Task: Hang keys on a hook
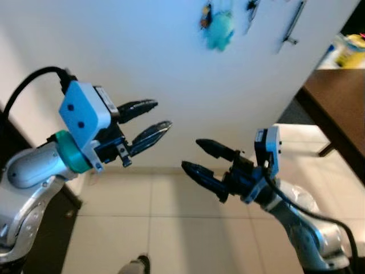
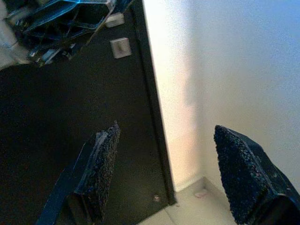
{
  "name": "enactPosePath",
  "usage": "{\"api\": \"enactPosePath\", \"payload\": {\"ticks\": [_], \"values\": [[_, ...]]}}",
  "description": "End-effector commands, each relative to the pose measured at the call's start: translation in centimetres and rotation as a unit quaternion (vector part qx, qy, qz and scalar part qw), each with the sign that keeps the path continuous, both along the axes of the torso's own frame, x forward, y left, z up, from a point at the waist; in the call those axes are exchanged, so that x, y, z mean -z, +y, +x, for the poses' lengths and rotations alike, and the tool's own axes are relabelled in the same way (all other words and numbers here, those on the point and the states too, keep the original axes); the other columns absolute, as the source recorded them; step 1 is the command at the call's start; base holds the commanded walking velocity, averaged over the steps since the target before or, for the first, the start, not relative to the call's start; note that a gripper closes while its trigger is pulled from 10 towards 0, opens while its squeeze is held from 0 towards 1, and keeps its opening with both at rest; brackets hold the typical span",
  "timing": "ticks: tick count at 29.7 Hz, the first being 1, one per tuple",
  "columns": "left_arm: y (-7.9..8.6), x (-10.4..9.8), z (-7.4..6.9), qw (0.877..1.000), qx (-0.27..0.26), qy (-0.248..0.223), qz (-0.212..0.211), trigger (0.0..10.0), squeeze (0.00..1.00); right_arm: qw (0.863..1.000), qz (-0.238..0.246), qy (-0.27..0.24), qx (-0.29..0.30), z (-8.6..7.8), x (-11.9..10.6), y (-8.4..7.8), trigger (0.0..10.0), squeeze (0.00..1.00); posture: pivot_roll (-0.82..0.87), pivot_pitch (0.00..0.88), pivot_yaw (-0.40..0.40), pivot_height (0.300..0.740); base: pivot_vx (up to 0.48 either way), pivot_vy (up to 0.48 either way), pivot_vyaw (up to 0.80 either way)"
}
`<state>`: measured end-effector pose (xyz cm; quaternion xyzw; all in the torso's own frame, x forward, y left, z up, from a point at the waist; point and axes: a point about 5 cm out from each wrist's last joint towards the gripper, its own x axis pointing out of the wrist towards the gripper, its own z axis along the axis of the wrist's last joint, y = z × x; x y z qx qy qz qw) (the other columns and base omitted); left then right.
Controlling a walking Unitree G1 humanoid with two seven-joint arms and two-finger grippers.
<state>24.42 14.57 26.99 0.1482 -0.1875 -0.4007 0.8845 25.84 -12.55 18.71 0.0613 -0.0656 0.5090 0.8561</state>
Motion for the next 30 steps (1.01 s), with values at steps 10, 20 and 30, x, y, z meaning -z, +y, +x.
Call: {"api": "enactPosePath", "payload": {"ticks": [10, 20, 30], "values": [[0.2, 0.4, 1.0, 0.998, -0.054, 0.013, -0.008, 10.0, 0.00, 1.000, 0.005, 0.008, 0.003, 0.0, 0.2, 0.0, 10.0, 0.00, 0.02, 0.000, 0.027, 0.740, 0.000, 0.000, -0.80], [1.4, 1.4, 3.1, 0.986, -0.151, 0.056, -0.040, 10.0, 0.00, 1.000, 0.013, 0.002, 0.000, 0.2, -0.3, 0.4, 10.0, 0.00, 0.03, 0.000, 0.031, 0.740, 0.000, 0.000, -0.80], [1.5, 4.1, 4.8, 0.972, -0.216, 0.085, -0.021, 10.0, 0.00, 0.998, 0.023, 0.042, 0.040, 2.1, 1.4, 1.0, 10.0, 0.00, 0.04, 0.000, 0.035, 0.740, 0.000, 0.000, -0.80]]}}
